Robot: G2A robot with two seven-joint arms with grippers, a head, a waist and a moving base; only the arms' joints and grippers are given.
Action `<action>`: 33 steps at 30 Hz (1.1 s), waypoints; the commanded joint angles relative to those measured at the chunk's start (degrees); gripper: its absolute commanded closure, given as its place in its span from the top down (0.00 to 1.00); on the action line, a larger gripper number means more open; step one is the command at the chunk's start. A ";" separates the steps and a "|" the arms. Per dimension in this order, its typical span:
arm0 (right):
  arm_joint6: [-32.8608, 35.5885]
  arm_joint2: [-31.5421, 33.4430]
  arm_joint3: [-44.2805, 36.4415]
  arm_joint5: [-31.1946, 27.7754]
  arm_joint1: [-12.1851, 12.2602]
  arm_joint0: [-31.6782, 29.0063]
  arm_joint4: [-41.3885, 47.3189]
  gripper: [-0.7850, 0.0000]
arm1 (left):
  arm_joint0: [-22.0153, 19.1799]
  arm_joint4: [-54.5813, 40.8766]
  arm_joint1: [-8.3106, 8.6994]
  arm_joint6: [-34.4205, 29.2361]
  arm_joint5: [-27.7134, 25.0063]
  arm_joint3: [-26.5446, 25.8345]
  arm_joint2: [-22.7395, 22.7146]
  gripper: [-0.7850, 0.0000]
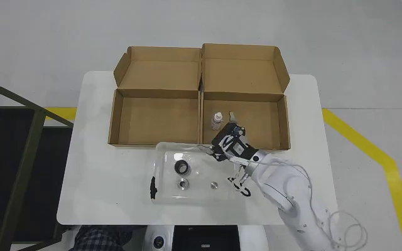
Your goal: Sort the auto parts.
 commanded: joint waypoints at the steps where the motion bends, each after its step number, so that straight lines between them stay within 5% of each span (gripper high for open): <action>1: 1.64 0.65 -1.65 -2.69 0.44 -1.26 -2.36 1.00 | 0.00 0.00 0.00 0.00 0.00 0.00 0.00 1.00; 17: 2.84 1.87 -7.09 -16.30 3.12 -12.93 -10.81 1.00 | 0.00 0.00 0.00 0.00 0.00 0.00 0.00 1.00; 33: 9.39 3.34 -5.54 -20.13 4.30 -11.52 -10.46 0.99 | 0.00 0.00 0.00 0.00 0.00 0.00 0.00 1.00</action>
